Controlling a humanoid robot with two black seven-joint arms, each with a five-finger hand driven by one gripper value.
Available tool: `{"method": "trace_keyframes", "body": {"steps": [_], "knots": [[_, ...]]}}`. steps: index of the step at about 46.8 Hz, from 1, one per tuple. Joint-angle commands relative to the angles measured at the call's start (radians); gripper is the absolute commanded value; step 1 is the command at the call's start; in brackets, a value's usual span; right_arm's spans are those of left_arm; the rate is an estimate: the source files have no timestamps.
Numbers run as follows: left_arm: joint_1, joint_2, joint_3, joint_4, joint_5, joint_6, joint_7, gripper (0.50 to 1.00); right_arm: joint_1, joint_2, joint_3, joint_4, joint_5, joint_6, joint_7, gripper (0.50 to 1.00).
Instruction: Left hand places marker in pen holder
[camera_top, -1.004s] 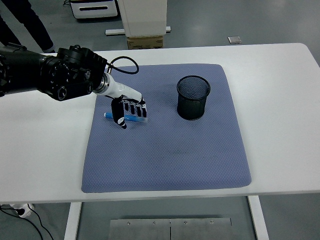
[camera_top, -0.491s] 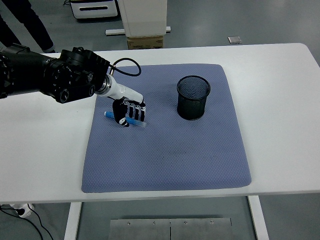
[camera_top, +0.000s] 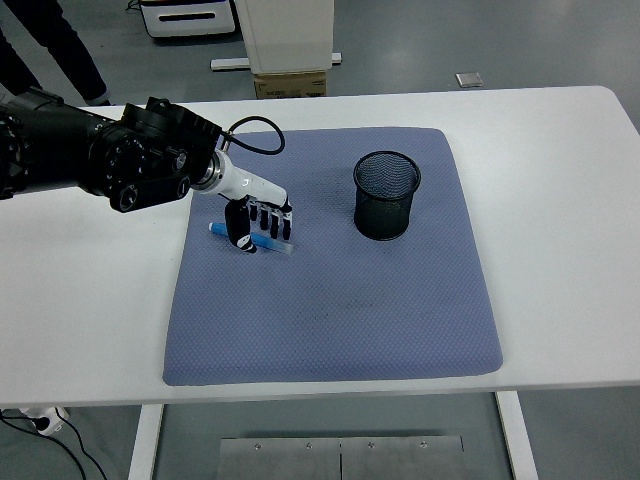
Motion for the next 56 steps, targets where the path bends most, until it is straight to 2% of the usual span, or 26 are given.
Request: {"method": "trace_keyframes", "body": {"steps": [1,11,32,47,56], "knots": [[0.000,0.000,0.000,-0.003,0.000,0.003,0.000,0.725,0.000,0.000,0.000,0.000,0.000,0.000,0.000,1.000],[0.000,-0.001,0.000,-0.038,0.026,0.044,0.018,0.689,0.000,0.000,0.000,0.000,0.000,0.000,0.000,1.000],[0.008,-0.006,0.001,-0.065,0.034,0.119,0.038,0.663,0.000,0.000,0.000,0.000,0.000,0.000,0.000,1.000],[0.008,-0.006,0.003,-0.078,0.049,0.127,0.049,0.596,0.000,0.000,0.000,0.000,0.000,0.000,0.000,1.000],[0.008,-0.005,0.003,-0.077,0.049,0.125,0.049,0.575,0.000,0.000,0.000,0.000,0.000,0.000,0.000,1.000]]}}
